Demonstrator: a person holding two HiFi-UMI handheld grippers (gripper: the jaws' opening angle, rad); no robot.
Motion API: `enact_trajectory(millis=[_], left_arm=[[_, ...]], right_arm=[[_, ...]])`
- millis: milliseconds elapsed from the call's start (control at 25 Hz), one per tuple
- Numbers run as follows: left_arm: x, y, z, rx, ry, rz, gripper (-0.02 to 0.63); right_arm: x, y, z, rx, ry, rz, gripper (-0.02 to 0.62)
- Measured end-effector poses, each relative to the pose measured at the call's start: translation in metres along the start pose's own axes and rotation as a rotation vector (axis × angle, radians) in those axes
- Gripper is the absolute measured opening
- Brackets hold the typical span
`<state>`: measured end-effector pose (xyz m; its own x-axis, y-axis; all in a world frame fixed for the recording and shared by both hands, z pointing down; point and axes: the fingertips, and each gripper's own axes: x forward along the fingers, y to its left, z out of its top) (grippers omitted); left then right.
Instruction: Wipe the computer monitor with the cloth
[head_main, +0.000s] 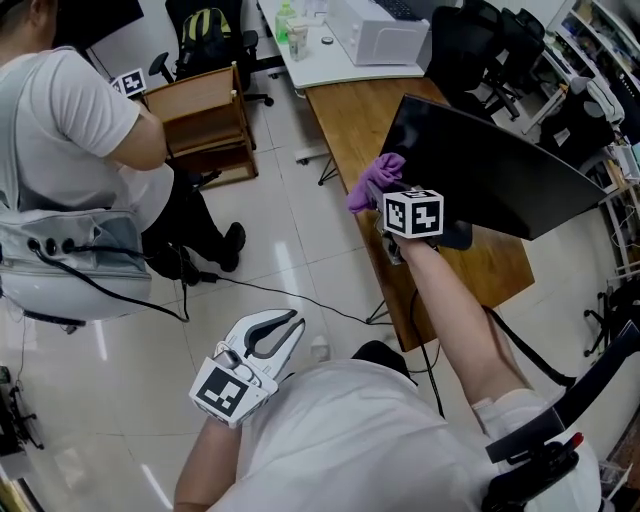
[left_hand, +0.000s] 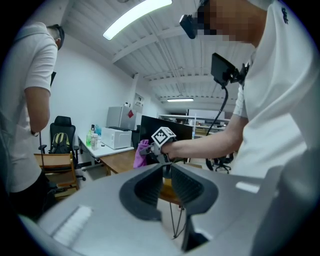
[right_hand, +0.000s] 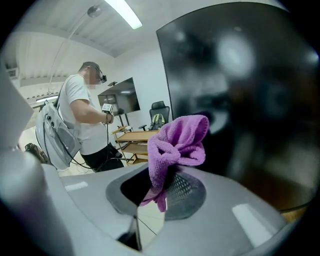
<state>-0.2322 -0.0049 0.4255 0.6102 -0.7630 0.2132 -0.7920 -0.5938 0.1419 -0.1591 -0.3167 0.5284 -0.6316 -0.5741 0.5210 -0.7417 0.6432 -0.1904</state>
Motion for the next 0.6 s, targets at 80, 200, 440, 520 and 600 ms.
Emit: enact_trajectory(millis=[80, 200, 440, 520, 600], left_arm=[[0.001, -0.004, 0.001, 0.004, -0.005, -0.005, 0.074], [0.004, -0.001, 0.005, 0.012, -0.017, -0.015, 0.074], [0.007, 0.007, 0.015, 0.018, -0.041, -0.028, 0.074], [0.009, 0.007, 0.013, 0.027, -0.041, -0.037, 0.074], [0.011, 0.007, 0.013, 0.024, -0.045, -0.044, 0.074]], right_arm=[[-0.006, 0.002, 0.007, -0.023, 0.004, 0.007, 0.060], [-0.014, 0.006, 0.026, -0.053, -0.005, 0.014, 0.060], [-0.027, 0.014, 0.062, -0.097, -0.027, 0.024, 0.060], [-0.034, 0.018, 0.073, -0.114, -0.037, 0.028, 0.060], [-0.041, 0.021, 0.084, -0.128, -0.052, 0.034, 0.060]])
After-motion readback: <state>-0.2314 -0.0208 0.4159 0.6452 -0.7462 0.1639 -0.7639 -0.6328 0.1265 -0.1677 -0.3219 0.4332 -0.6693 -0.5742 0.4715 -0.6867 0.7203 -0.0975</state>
